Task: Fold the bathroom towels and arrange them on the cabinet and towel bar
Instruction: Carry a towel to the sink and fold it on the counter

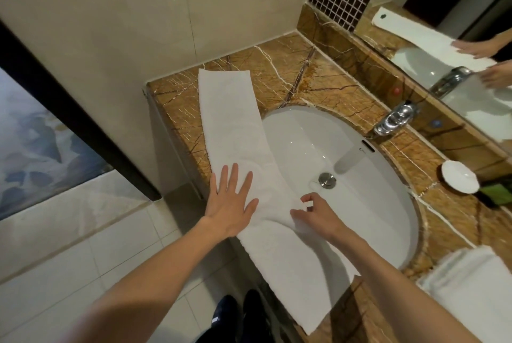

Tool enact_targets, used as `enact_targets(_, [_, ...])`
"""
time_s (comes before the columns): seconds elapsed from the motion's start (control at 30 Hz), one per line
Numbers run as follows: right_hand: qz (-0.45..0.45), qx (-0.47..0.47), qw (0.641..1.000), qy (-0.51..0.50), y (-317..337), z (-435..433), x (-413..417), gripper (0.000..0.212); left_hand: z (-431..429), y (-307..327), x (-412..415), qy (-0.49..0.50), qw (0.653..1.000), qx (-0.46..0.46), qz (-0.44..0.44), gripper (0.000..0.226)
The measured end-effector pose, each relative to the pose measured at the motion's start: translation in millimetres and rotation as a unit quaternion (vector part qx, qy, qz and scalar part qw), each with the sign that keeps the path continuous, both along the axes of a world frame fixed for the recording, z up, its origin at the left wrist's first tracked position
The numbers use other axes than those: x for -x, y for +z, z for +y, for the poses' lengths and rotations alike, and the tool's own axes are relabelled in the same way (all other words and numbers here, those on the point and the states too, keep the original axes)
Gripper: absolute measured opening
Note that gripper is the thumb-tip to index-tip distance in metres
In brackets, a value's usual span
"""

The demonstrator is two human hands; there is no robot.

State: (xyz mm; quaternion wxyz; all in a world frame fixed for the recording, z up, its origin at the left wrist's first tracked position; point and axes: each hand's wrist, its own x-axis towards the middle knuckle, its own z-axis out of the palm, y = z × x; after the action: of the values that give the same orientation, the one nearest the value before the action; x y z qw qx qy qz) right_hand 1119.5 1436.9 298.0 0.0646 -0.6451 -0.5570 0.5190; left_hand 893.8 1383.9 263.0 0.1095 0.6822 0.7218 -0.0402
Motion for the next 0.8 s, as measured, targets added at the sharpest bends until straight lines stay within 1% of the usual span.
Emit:
enact_targets(0.1, [-0.014,-0.015,0.999,0.035,2,-6,-8,0.043,2,2,-2,-0.001,1.000,0.009,0.018,0.070])
enact_targets(0.2, [-0.027,-0.044,0.998,0.036,-1,-14,-10,0.041,2,4,-4,0.001,0.999,0.015,0.039,0.069])
enact_targets(0.3, [-0.040,-0.090,0.995,0.025,-4,-20,-9,0.038,0,6,-11,0.008,0.999,0.002,0.053,0.067])
enact_targets(0.4, [-0.052,-0.128,0.990,0.030,-2,-23,-8,0.035,-11,10,-22,0.013,0.999,-0.006,0.028,0.068])
enact_targets(0.5, [-0.058,-0.121,0.990,0.041,2,-31,-9,0.037,-28,13,-37,0.013,1.000,0.005,0.006,0.071])
enact_targets(0.63, [-0.122,-0.081,0.987,0.069,0,-49,-18,0.047,-48,14,-49,0.010,0.999,0.047,0.003,0.069])
enact_targets(0.7, [-0.148,-0.086,0.982,0.082,0,-59,-23,0.049,-51,14,-49,-0.003,0.998,0.061,0.011,0.068])
enact_targets(0.8, [-0.181,-0.126,0.971,0.094,-1,-74,-27,0.050,-51,15,-46,-0.020,0.997,0.072,0.015,0.071])
